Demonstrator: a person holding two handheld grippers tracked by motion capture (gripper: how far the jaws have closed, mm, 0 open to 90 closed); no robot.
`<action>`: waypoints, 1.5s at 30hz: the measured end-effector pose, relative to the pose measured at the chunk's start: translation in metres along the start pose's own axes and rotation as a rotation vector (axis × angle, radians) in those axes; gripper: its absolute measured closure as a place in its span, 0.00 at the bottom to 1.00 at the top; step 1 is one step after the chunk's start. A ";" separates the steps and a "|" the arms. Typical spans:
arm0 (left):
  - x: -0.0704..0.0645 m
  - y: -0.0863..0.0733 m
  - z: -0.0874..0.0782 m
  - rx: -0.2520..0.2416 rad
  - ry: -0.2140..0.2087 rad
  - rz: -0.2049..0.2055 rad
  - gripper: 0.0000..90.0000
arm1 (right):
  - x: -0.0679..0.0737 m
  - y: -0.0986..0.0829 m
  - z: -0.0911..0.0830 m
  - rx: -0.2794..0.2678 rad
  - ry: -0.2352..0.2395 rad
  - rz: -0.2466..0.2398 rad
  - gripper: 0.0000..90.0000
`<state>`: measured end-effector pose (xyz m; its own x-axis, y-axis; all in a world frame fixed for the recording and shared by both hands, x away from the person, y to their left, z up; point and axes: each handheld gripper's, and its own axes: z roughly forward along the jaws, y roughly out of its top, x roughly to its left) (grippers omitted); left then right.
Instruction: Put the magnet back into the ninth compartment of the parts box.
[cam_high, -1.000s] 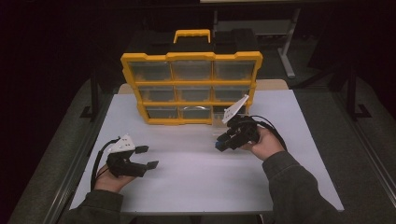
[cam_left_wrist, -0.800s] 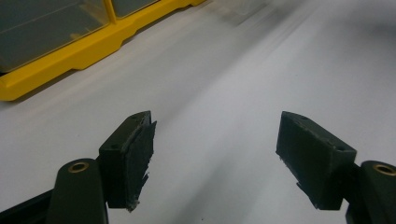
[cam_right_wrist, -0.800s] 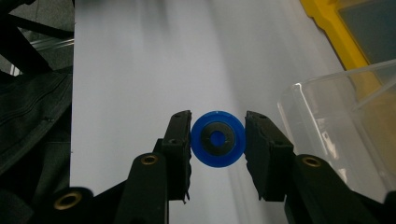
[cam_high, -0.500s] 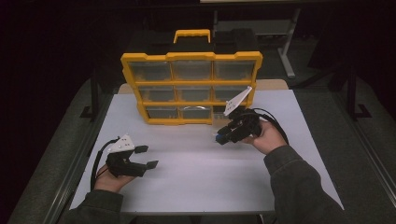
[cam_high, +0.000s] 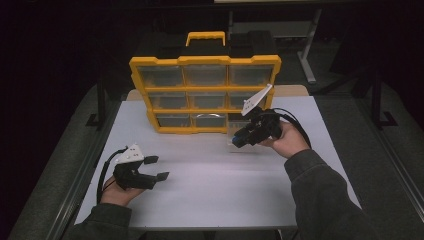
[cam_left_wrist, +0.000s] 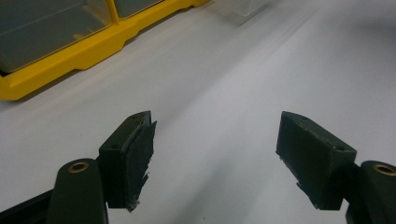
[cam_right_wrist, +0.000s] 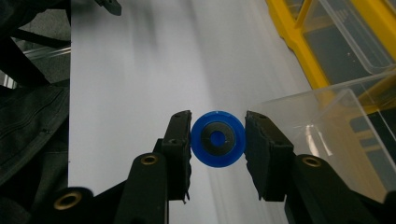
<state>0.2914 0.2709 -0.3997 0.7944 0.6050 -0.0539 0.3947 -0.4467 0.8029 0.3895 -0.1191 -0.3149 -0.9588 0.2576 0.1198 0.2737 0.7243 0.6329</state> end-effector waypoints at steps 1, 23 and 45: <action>0.000 0.000 0.000 0.001 -0.001 -0.001 0.30 | 0.000 0.001 -0.001 0.001 0.002 0.006 0.68; 0.000 0.000 0.000 -0.002 -0.001 -0.006 0.30 | -0.017 0.012 -0.018 0.002 -0.039 0.022 0.68; 0.000 0.000 0.000 0.000 0.000 -0.005 0.30 | -0.039 0.007 -0.016 0.006 -0.082 0.079 0.68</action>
<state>0.2918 0.2708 -0.3996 0.7922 0.6075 -0.0577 0.3988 -0.4439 0.8024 0.4278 -0.1344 -0.3026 -0.9248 0.3652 0.1065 0.3490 0.7031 0.6196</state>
